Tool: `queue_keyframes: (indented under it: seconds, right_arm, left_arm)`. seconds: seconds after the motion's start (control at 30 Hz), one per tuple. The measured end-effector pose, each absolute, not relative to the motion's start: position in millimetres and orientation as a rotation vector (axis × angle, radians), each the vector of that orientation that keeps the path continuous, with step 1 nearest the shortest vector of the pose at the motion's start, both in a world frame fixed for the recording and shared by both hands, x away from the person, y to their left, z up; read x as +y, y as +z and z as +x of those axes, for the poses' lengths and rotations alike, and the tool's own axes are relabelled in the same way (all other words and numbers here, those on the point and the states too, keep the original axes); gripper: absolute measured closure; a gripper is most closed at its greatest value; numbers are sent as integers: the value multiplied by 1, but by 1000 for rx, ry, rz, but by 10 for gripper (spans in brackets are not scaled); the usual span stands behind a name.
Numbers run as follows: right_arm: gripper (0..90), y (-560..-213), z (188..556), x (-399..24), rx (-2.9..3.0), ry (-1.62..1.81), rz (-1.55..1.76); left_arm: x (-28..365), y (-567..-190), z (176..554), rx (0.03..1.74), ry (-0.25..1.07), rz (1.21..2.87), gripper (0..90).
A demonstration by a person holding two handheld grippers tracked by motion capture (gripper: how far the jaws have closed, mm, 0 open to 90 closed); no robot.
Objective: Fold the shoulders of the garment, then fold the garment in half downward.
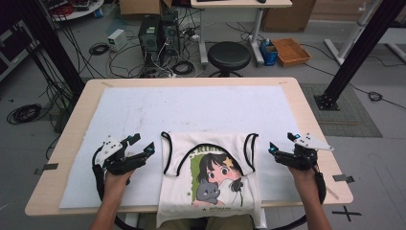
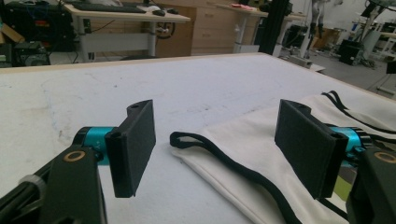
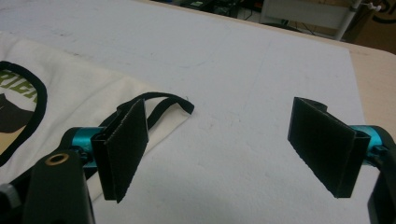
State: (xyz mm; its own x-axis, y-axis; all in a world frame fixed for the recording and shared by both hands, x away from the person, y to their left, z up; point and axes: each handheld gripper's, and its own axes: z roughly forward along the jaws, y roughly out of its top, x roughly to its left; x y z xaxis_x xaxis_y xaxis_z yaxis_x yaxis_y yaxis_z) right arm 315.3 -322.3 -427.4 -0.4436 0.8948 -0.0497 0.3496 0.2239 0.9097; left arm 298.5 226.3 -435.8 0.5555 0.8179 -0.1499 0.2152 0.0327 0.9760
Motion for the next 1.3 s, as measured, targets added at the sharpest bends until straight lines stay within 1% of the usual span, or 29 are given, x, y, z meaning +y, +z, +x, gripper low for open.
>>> queue_keyframes:
  seconds: [0.27, 0.5, 0.67, 0.8, 0.87, 1.0, 1.03, 1.07, 1.13, 1.17, 1.2, 1.27, 1.3]
  right_arm:
    - [200, -430, 316, -323, 1936, 1198, 1157]
    - [200, -433, 326, -308, 1999, 1200, 1172]
    - [200, -429, 331, -295, 2087, 1235, 1197]
    - [200, -427, 341, -283, 2166, 1220, 1178]
    - [201, -426, 350, -277, 2186, 1196, 1185]
    - [204, -425, 379, -263, 2276, 1131, 1176]
    - [218, -425, 387, -259, 2306, 1093, 1176]
    - [260, -426, 396, -254, 2332, 1058, 1164]
    - [297, -430, 408, -247, 2375, 982, 1156]
    - [341, -433, 414, -245, 2406, 946, 1143]
    - [363, -437, 418, -244, 2427, 934, 1129]
    - [377, -443, 423, -245, 2445, 951, 1142]
    - [414, -443, 424, -247, 2447, 958, 1136]
  left_arm:
    - [224, -438, 301, 953, 566, 1507, 289]
    - [223, -437, 302, 991, 540, 1528, 289]
    - [218, -429, 305, 1036, 527, 1571, 284]
    - [213, -420, 321, 1087, 489, 1579, 284]
    - [204, -414, 339, 1098, 472, 1631, 284]
    - [186, -410, 374, 1118, 448, 1740, 289]
    - [181, -414, 385, 1151, 455, 1776, 296]
    - [178, -417, 391, 1177, 457, 1806, 305]
    - [174, -427, 402, 1221, 453, 1855, 315]
    - [172, -432, 406, 1226, 454, 1880, 317]
    - [172, -436, 408, 1237, 441, 1893, 321]
    - [172, -444, 412, 1234, 410, 1937, 328]
    - [173, -447, 411, 1212, 398, 1975, 368]
